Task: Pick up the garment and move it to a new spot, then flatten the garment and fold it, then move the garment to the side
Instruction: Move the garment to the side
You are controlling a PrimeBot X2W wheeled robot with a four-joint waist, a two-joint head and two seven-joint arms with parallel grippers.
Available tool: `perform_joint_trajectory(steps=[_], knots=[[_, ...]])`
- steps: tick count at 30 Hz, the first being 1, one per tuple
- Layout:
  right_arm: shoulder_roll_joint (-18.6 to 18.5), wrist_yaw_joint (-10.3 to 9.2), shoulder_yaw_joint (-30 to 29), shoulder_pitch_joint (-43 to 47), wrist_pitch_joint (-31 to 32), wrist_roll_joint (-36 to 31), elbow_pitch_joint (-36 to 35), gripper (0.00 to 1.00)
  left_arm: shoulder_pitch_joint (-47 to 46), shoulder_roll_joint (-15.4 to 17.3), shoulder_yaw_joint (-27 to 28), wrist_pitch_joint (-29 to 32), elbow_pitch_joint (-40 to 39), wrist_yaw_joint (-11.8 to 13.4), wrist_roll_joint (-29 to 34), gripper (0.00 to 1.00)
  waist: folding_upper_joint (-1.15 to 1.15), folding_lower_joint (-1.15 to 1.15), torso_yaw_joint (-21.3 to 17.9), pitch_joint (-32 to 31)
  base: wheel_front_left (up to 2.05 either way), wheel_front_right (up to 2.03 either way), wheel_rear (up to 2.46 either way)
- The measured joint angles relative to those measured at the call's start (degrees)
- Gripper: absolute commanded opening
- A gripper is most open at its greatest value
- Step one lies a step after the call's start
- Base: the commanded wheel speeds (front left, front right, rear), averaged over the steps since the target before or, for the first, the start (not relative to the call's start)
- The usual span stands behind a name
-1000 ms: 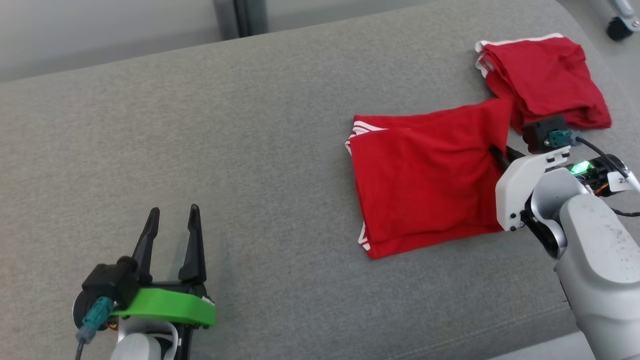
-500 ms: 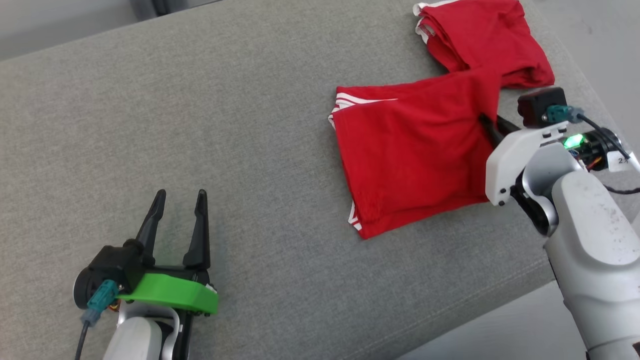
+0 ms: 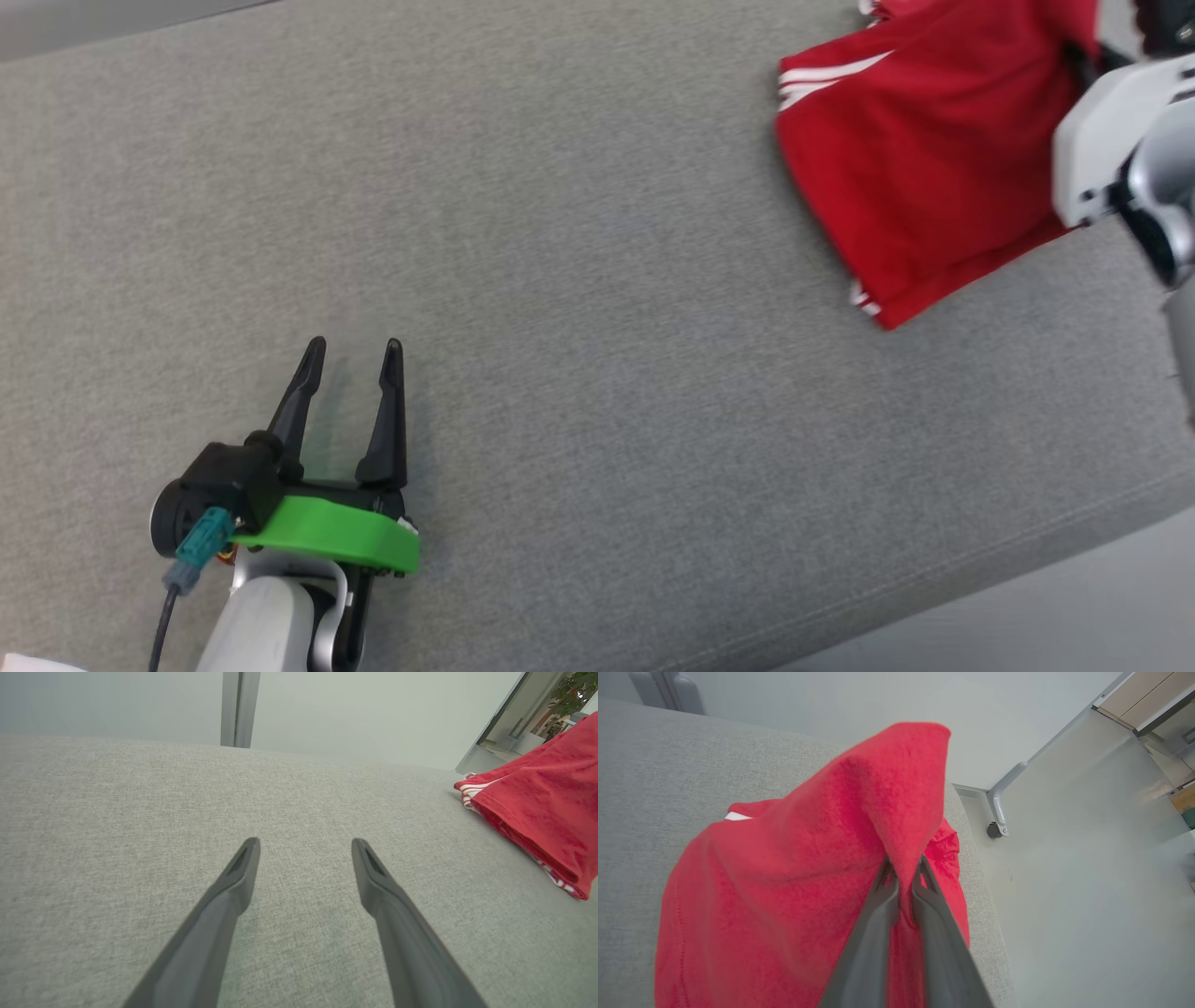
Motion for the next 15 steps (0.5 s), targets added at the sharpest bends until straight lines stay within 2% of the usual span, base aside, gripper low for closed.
perform_joint_trajectory(steps=[6, 10, 15], knots=[[-6.3, 0.0, -3.1, -4.1, 0.4, -2.8, 3.6, 0.0, -0.9, 0.1, -0.6, 0.0, -0.3, 0.0, 0.0, 1.0, 0.0, 0.0, 3.2, 2.0, 0.0, 0.0, 0.0], [-7.0, 0.0, -7.2, -5.3, -0.3, -4.5, 6.5, 0.0, -1.2, 0.2, -1.2, 0.0, -0.5, 0.0, 0.0, 1.0, 0.0, 0.0, 4.8, 3.7, 0.0, 0.0, 0.0], [-6.4, 0.0, -13.8, -5.4, -1.7, -10.0, 8.9, 0.0, -1.8, 0.6, -1.7, 0.0, -0.9, 0.0, 0.2, 1.0, 0.0, 0.0, 6.4, 5.9, 0.0, 0.0, 0.0]])
